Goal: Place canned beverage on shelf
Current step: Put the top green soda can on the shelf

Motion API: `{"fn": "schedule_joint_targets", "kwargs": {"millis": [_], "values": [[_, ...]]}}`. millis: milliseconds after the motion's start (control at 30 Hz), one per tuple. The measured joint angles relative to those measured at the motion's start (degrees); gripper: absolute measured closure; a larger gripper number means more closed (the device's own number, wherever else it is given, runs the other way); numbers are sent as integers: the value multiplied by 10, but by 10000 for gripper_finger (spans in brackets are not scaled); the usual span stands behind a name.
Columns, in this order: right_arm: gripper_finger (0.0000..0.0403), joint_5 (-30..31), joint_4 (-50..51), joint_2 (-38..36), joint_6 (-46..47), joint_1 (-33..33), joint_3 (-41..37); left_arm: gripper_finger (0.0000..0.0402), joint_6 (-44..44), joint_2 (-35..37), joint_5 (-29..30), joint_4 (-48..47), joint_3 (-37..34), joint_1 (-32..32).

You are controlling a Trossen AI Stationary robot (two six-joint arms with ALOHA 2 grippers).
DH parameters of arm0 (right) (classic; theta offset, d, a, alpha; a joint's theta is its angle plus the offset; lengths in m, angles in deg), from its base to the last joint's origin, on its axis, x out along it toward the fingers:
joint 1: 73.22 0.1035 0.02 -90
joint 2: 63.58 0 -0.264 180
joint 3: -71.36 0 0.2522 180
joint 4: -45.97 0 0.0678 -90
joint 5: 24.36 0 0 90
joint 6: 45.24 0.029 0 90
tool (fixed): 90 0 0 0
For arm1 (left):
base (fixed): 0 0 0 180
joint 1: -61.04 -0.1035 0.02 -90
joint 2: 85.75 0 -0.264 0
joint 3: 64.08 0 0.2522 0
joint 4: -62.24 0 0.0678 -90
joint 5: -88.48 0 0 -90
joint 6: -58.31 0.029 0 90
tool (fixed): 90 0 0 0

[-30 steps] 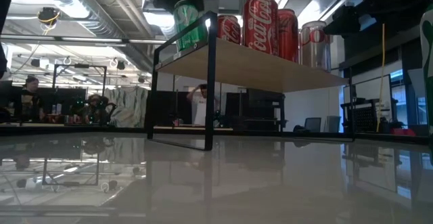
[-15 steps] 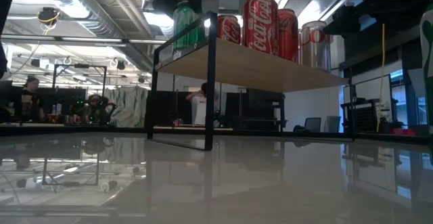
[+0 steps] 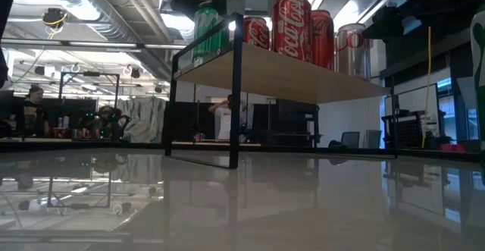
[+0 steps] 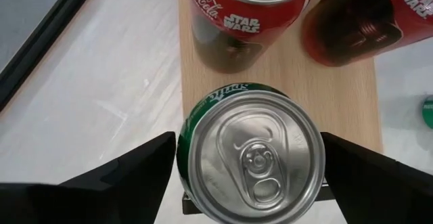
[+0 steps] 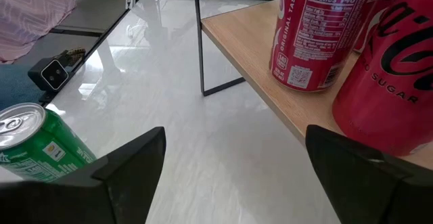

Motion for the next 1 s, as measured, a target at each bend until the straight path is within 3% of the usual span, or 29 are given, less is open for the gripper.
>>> {"fn": "schedule_joint_targets", "kwargs": {"millis": [467, 1000], "values": [[54, 0, 11, 0, 0, 0, 0, 57, -1, 1, 0, 1, 0, 2], [54, 0, 10, 0, 0, 0, 0, 109, -37, 1, 9, 2, 1, 16]]}}
